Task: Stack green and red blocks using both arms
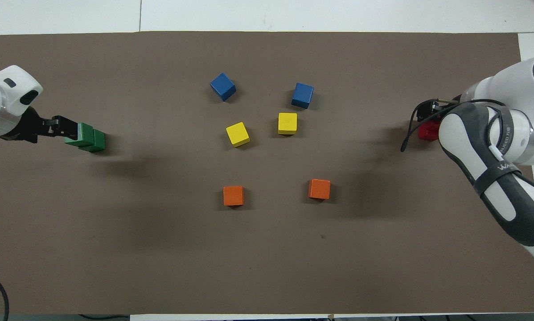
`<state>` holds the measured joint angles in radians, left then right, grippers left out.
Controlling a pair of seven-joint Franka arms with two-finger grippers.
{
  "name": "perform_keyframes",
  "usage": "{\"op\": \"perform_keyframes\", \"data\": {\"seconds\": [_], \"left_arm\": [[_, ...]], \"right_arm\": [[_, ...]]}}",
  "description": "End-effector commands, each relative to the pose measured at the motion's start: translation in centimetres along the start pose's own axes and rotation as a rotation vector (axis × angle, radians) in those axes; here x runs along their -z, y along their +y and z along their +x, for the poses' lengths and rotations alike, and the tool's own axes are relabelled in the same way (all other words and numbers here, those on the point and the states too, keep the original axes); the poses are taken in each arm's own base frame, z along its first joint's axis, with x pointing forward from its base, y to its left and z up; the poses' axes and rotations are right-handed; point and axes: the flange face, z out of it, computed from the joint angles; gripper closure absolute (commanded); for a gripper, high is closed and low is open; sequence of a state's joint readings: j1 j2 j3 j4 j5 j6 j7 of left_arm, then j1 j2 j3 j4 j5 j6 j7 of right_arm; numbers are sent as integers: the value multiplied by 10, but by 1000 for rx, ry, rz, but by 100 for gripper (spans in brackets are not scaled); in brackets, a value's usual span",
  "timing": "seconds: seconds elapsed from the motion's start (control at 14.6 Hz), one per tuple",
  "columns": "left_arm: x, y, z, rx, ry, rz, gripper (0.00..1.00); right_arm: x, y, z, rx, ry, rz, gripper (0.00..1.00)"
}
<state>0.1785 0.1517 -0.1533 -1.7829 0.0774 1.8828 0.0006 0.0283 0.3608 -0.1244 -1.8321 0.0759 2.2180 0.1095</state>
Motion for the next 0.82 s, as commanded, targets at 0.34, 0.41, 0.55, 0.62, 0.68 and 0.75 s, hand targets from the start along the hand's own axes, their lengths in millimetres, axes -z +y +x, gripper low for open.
{"op": "perform_keyframes", "data": {"seconds": [0.34,0.41,0.55,0.62,0.68,0.75], "left_arm": [[66,27,-43,-43,0,10,0],[67,27,-45,-43,2,11,0],[67,38,-46,-59,-3,9,0],[68,41,-47,-59,-6,5,0],[69,41,-47,-59,-4,3,0],[70,43,-47,-58,-6,-9,0]], "right_arm": [[122,-22,-18,45,-30,25,0],[144,-20,-26,62,-42,29,0],[186,-19,-43,125,-61,36,0],[202,-18,-51,135,-79,34,0],[221,-15,-57,144,-85,14,0],[233,-12,-61,154,-99,-15,0]]}}
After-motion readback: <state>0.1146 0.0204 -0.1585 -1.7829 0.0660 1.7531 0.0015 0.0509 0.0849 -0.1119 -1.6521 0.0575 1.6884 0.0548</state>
